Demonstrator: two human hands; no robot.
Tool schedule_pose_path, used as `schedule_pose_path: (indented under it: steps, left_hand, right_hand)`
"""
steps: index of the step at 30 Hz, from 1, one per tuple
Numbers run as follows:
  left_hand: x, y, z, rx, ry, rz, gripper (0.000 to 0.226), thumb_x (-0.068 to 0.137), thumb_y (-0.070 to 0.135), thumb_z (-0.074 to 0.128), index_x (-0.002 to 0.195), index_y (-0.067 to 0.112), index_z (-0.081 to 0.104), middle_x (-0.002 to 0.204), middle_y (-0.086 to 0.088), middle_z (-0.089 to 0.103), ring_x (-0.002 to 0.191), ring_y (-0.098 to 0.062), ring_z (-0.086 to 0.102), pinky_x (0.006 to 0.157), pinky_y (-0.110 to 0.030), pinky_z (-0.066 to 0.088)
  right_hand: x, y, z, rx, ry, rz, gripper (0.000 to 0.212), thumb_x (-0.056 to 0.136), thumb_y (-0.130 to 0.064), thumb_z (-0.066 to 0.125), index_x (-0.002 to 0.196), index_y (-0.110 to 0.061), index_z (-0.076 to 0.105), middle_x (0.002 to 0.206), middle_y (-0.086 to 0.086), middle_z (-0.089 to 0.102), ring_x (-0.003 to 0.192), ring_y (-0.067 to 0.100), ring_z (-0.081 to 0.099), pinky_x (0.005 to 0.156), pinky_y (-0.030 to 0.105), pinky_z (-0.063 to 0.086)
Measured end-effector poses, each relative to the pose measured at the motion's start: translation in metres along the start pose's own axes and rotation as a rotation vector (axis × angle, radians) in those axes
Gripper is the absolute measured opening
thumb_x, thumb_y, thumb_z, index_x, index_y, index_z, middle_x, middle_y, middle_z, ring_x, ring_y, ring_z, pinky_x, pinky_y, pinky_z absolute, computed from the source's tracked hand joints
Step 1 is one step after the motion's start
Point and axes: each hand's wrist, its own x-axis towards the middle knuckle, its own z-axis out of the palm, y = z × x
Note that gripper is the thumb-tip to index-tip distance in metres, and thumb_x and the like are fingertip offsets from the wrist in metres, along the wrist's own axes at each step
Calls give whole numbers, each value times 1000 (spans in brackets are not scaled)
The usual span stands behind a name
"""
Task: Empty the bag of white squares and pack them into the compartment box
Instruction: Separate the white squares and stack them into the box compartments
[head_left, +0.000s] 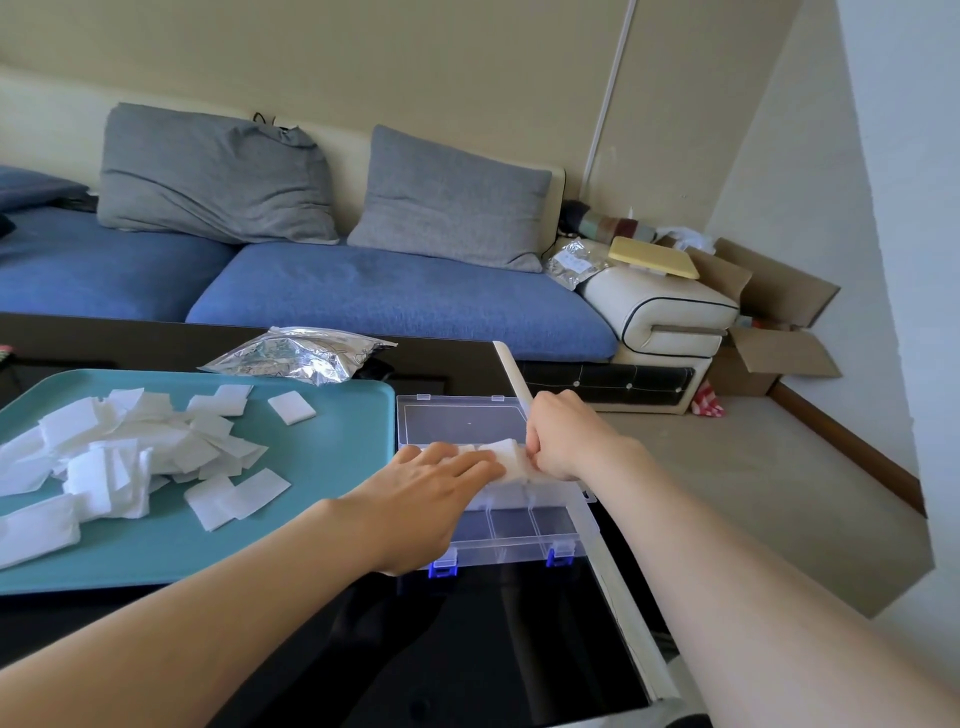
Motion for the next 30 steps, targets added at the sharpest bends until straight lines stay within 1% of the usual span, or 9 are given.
schedule_pose_path:
  steps: [4, 8, 12, 17, 19, 21, 23, 27, 30]
  left_hand:
    - [0, 1, -1, 38, -6, 6, 71, 102, 14, 41, 165, 29, 9, 172, 9, 9, 151, -25, 26, 120, -44, 30]
    - [0, -1, -1, -39, 49, -33, 60, 108, 26, 37, 164, 24, 14, 170, 5, 15, 149, -23, 31, 119, -39, 31]
    - [-1, -5, -1, -121, 152, -133, 44, 109, 40, 37, 150, 25, 37, 150, 7, 40, 132, -22, 45, 110, -37, 37]
    - [-4, -7, -2, -64, 124, -164, 40, 107, 41, 38, 144, 28, 39, 140, 7, 44, 117, -21, 49, 102, -36, 42]
    - [-5, -5, -2, -55, 119, -151, 40, 107, 41, 39, 145, 28, 39, 140, 7, 44, 116, -22, 49, 102, -37, 42]
    - [-4, -3, -2, -46, 114, -142, 40, 107, 38, 39, 145, 28, 38, 141, 7, 43, 115, -23, 49, 100, -37, 43]
    - [-4, -3, -2, -44, 100, -136, 40, 107, 36, 39, 146, 29, 37, 144, 8, 40, 117, -22, 47, 101, -37, 42]
    - [-4, -4, -2, -51, 72, -130, 44, 107, 34, 39, 151, 33, 35, 150, 8, 36, 123, -23, 45, 104, -39, 42]
    - [-4, -4, -2, -34, 51, -123, 45, 108, 35, 38, 152, 37, 32, 152, 8, 33, 125, -24, 44, 107, -40, 41]
  right_hand:
    - [-8, -14, -4, -93, 17, -24, 36, 95, -4, 71, 128, -9, 58, 116, 14, 61, 93, 29, 63, 76, 37, 55]
    - [-12, -25, -16, -44, 138, -4, 20, 95, -12, 72, 111, -11, 61, 108, 12, 59, 85, 27, 56, 69, 35, 47]
    - [-11, -24, -17, 147, 85, 1, 17, 91, -8, 71, 107, -8, 69, 110, 12, 58, 102, 30, 61, 80, 36, 53]
    - [-7, -19, -2, 169, -36, -27, 20, 90, -3, 70, 110, -6, 73, 111, 12, 64, 105, 26, 63, 91, 35, 57]
    - [-4, -19, -2, 187, 0, -1, 14, 89, -16, 75, 98, -6, 71, 103, 11, 65, 97, 24, 64, 80, 32, 57]
    - [0, -19, -1, 196, 25, 24, 27, 85, -27, 81, 77, -13, 58, 93, 9, 60, 91, 22, 62, 62, 27, 46]
    - [1, -20, 0, 205, 44, 35, 39, 80, -24, 86, 70, -19, 48, 89, 7, 58, 88, 21, 62, 56, 25, 40]
    - [3, -24, 4, 204, 113, 55, 23, 81, -13, 87, 87, -13, 66, 95, 9, 69, 78, 19, 67, 63, 26, 53]
    - [7, -25, 4, 269, 85, 86, 23, 83, -15, 87, 101, -11, 75, 99, 8, 71, 83, 20, 69, 69, 27, 57]
